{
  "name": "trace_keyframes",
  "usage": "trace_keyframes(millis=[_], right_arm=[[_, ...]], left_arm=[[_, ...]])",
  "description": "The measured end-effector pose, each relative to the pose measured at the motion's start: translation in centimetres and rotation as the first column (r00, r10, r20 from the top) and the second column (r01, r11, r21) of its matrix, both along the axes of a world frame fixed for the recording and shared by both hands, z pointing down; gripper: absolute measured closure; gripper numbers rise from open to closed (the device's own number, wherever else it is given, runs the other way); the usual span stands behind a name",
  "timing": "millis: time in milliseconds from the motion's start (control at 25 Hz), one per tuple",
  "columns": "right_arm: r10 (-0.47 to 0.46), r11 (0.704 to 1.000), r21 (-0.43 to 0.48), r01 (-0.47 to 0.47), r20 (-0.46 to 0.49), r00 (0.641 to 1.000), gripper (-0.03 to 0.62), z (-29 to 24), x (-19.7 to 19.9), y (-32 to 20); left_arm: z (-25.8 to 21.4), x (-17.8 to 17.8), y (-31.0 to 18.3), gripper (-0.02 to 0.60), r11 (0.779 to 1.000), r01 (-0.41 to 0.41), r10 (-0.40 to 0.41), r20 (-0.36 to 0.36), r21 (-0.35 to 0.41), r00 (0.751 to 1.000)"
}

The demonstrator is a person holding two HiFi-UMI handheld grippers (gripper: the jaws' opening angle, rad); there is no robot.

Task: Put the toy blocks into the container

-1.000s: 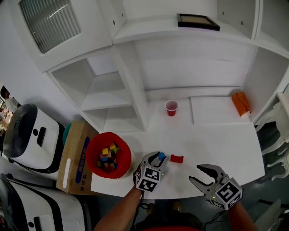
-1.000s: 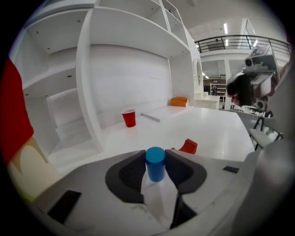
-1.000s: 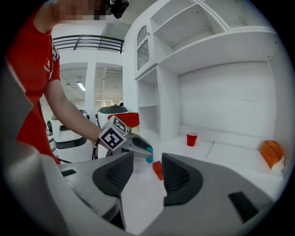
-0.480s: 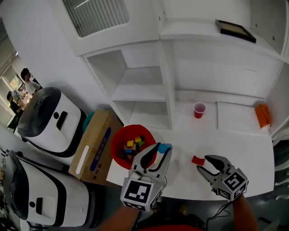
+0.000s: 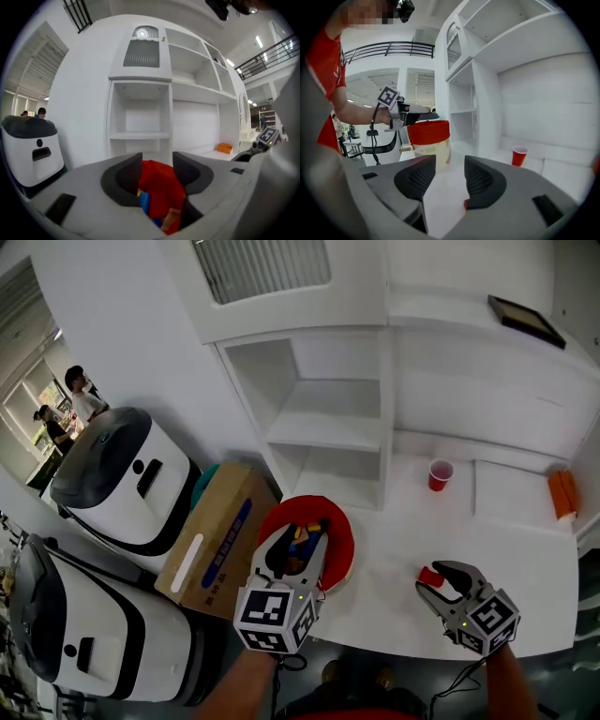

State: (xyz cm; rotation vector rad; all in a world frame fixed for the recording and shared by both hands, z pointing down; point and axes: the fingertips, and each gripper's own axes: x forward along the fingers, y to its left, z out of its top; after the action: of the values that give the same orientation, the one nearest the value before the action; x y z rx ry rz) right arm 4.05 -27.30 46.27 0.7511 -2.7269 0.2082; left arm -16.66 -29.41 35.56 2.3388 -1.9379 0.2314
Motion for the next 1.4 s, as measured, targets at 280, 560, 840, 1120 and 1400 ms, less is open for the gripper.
trace_keyframes(millis=[280,560,840,1120,1400], right_arm=[[0.056,0.994,-0.085,-0.075,-0.204,0.977,0.414,5.8,4.3,-1.5],[-0.007,0.993,-0.114,-0.04,-0.39,0.921,0.359,11.0,5.4,-2.1],[-0.037,0.991,-0.132,-0.032,-0.489,0.872,0.39,14.2,4.9,-3.0],[0.03,0.994,-0.094,-0.049,-0.196,0.98,0.424,7.1,2.6,-3.8],[-0.198,0.971,0.141,0.194,0.013,0.98,0.424,-10.6,-10.1,-2.9]], left_arm=[[0.8,9.8,3.0,0.556,0.973,-0.206,0.213,-0.071,0.104,0.974],[5.8,13.9,3.3,0.557,0.958,-0.285,0.286,-0.061,0.02,0.956],[6.1,13.5,4.0,0.557,0.965,-0.26,0.256,-0.079,-0.034,0.963],[6.0,12.4,4.9,0.557,0.969,-0.247,0.244,-0.074,-0.026,0.967],[5.8,10.1,6.1,0.557,0.976,-0.216,0.213,-0.097,-0.012,0.972]])
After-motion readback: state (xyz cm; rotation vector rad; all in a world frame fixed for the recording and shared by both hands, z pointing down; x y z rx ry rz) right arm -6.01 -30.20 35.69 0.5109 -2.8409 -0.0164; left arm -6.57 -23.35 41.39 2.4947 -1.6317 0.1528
